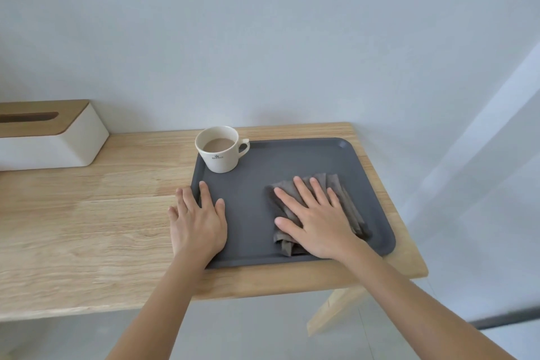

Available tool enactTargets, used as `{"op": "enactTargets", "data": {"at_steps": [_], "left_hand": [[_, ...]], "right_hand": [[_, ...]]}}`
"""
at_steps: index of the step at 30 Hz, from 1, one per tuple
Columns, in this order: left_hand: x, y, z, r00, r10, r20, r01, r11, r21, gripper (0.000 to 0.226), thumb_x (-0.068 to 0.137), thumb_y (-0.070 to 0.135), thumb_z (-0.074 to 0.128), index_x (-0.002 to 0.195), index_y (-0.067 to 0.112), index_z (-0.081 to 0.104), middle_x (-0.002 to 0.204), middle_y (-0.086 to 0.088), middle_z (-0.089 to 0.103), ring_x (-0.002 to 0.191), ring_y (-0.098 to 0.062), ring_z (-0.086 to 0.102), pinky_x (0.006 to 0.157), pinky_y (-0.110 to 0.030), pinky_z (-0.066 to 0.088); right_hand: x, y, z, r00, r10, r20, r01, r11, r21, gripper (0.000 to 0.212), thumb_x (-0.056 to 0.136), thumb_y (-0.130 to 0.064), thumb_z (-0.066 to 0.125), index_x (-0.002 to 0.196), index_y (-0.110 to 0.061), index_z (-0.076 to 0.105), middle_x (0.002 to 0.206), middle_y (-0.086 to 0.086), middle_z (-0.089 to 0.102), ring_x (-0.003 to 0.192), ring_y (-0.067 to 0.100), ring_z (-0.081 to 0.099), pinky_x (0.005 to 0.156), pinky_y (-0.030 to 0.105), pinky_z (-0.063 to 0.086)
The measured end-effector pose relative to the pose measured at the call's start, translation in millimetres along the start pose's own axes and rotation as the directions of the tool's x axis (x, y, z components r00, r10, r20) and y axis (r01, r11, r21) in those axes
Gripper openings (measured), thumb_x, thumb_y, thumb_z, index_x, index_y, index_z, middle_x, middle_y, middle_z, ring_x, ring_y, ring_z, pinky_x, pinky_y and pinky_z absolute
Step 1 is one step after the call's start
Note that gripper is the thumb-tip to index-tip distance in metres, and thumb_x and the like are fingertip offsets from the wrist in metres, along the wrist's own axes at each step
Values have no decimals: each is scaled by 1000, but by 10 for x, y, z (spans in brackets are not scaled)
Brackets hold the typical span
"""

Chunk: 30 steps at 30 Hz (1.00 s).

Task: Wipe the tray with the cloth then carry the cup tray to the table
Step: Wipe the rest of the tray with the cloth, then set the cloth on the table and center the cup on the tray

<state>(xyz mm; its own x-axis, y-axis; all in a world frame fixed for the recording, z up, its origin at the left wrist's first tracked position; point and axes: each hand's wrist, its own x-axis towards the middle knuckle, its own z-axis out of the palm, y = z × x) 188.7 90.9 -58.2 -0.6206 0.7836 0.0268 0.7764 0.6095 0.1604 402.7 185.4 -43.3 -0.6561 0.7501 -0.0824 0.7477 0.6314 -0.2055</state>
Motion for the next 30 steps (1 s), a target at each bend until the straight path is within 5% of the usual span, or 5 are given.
{"op": "enactTargets", "data": {"at_steps": [11,16,19,24,30], "left_hand": [[-43,105,-56,998,11,-54,-12,1000,-9,56,100,36,26,152,18,14,159,-22,2,147,-36,-8,113,-63,8],[-119,506,-150,960,153,-236,-228,915,-333,62,95,31,49,150,20,21,160,-15,1,149,-30,-8,114,-62,2],[-135,735,-254,949,218,-227,-312,729,-608,76,89,38,60,151,22,19,161,-4,4,149,-19,-2,118,-52,8],[-134,769,-425,966,257,40,-37,287,-957,115,67,39,84,152,35,7,159,10,18,144,-6,22,115,-35,26],[-294,373,-462,942,324,91,147,-151,-978,59,66,20,84,119,7,63,115,-13,69,107,-25,64,97,-39,50]], "right_hand": [[187,819,-391,969,220,-110,-222,975,-11,57,94,-55,35,145,-28,31,159,5,19,148,27,2,113,62,-1],[225,833,-528,984,105,-145,-68,968,240,27,90,-38,57,105,-17,53,102,6,58,108,25,48,88,38,37],[121,622,-743,979,-22,-205,94,932,349,16,90,-32,59,93,-22,46,62,7,46,60,17,42,58,32,31],[-14,176,-1155,918,-265,-296,363,862,353,16,87,-31,65,89,-24,50,61,-4,44,51,9,36,52,19,28],[114,-441,-1351,862,-356,-362,502,705,501,19,84,-25,69,85,-19,52,66,15,53,54,11,36,54,27,32]]}}
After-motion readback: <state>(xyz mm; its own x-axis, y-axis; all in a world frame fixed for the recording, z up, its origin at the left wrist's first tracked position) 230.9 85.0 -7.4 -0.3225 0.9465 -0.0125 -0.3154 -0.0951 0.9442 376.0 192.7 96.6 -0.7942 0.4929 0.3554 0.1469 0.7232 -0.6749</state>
